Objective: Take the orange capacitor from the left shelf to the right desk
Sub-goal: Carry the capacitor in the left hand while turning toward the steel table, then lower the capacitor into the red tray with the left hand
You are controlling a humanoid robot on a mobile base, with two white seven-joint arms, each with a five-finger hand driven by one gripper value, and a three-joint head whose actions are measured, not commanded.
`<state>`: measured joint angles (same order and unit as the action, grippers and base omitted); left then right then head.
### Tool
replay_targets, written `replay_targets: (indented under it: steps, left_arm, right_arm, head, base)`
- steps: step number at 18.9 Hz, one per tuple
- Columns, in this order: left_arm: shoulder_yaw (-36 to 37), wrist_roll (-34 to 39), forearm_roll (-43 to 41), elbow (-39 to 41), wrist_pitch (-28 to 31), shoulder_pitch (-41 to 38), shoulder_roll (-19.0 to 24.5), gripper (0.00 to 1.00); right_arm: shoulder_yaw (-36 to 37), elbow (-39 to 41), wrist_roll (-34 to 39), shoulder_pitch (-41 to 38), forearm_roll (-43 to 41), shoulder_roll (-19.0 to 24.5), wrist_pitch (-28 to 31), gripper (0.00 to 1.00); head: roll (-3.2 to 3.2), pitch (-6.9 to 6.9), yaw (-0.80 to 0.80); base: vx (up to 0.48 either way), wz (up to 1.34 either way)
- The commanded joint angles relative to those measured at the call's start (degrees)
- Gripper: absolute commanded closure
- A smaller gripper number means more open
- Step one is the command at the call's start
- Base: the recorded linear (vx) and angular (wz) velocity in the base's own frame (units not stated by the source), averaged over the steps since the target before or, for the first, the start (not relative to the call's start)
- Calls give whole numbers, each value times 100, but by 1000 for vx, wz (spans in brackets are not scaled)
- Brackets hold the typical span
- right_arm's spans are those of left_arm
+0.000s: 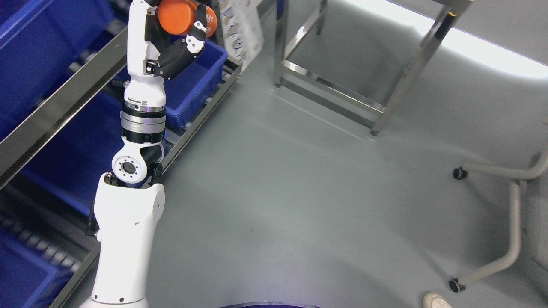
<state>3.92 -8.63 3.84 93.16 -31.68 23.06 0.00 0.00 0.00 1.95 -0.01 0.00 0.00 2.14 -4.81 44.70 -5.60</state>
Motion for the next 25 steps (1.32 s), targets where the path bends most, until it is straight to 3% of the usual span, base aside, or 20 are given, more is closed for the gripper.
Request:
replay_targets:
  steps: [1, 6, 11, 16, 25]
  left_arm:
    - [663, 20, 56, 141, 4, 40, 100, 98]
    - [671, 20, 337, 141, 144, 40, 100, 99]
    - [680, 89, 390, 80, 758, 49, 100, 99]
    - [698, 160, 390, -254, 1093, 567, 100, 99]
    - [996, 169, 355, -394, 2497, 857, 100, 98]
  right_arm:
    - [62, 193, -10, -78, 0, -100, -3, 0]
    - [62, 193, -10, -78, 0, -100, -3, 0]
    - [62, 193, -10, -78, 0, -100, -3, 0]
    - [62, 193, -10, -78, 0, -100, -3, 0]
    - [62, 193, -10, -78, 0, -100, -3, 0]
  head:
    - [0, 0, 0]
    - [0, 0, 0]
    - [0, 0, 0]
    - [0, 0, 0]
    - [0, 0, 0]
  base:
    - [258, -1038]
    - [328, -702]
    - [424, -417]
    - [441, -158]
    - [405, 4]
